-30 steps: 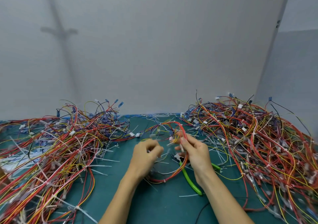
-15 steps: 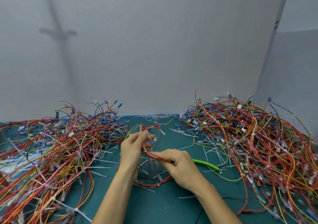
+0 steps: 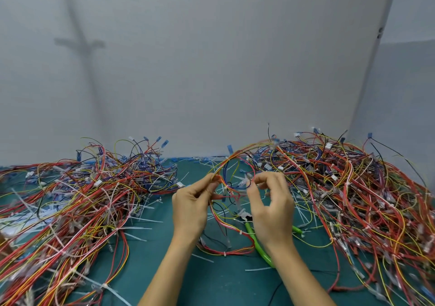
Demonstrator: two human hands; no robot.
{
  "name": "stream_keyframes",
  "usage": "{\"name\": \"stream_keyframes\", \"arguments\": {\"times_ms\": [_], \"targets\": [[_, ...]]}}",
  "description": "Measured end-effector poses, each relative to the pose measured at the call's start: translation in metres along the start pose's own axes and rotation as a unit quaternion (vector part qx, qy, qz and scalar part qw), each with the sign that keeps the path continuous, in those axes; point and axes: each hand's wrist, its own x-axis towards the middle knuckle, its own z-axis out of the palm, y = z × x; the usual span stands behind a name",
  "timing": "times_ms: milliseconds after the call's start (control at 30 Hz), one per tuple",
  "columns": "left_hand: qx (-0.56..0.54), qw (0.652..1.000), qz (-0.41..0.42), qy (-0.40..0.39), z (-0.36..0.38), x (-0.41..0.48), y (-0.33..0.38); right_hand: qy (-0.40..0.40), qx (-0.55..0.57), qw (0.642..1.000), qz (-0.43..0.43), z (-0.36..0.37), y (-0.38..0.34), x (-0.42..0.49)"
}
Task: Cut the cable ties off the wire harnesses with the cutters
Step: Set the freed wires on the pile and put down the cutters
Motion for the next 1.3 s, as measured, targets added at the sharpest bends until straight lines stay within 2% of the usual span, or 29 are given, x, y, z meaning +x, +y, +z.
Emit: {"name": "stream_keyframes", "arguments": {"times_ms": [100,200,300,433,533,633,733,800,900,967,1033,1200,1300], "targets": [[-0.002,1.0,-0.014,0.001,0.002,0.0,-0.004,-0.018,0.047,0.999,0.011,0.005,-0.002,-0.001],[-0.014,1.0,-0.016,-0.011,0.002,0.0,-0.004,-0.058,0.094,0.991,0.079,0.009,0.001,-0.003],[-0.032,0.998,-0.016,-0.054,0.001,0.001,-0.004,-0.082,0.141,0.977,0.14,0.008,0.005,-0.002],[-0.013,0.991,-0.034,-0.13,-0.003,0.001,-0.004,-0.065,0.183,0.963,0.189,0.008,0.007,0.002],[0.062,0.976,-0.019,-0.21,-0.01,0.002,-0.004,-0.058,0.248,0.937,0.241,0.009,0.005,0.002],[0.148,0.953,0.002,-0.266,-0.012,0.002,-0.004,-0.061,0.25,0.935,0.243,0.011,0.008,0.004],[0.187,0.93,0.015,-0.316,-0.011,0.002,-0.004,-0.069,0.267,0.931,0.238,0.01,0.012,0.005],[0.17,0.938,-0.002,-0.301,-0.011,0.002,-0.004,-0.078,0.269,0.93,0.236,0.009,0.015,0.005],[0.073,0.978,-0.049,-0.19,-0.01,0.0,-0.001,-0.084,0.271,0.928,0.243,0.007,0.018,0.007],[0.05,0.994,-0.033,-0.088,-0.01,0.0,0.001,-0.083,0.286,0.918,0.261,0.004,0.019,0.008],[0.047,0.997,-0.008,-0.053,-0.012,0.001,0.004,-0.09,0.302,0.908,0.276,0.002,0.017,0.008],[0.02,0.969,-0.046,-0.241,-0.008,-0.004,0.014,-0.12,0.311,0.902,0.274,0.004,0.009,0.007],[0.009,0.967,-0.064,-0.247,-0.008,-0.005,0.014,-0.12,0.29,0.913,0.26,0.002,0.007,0.006]]}}
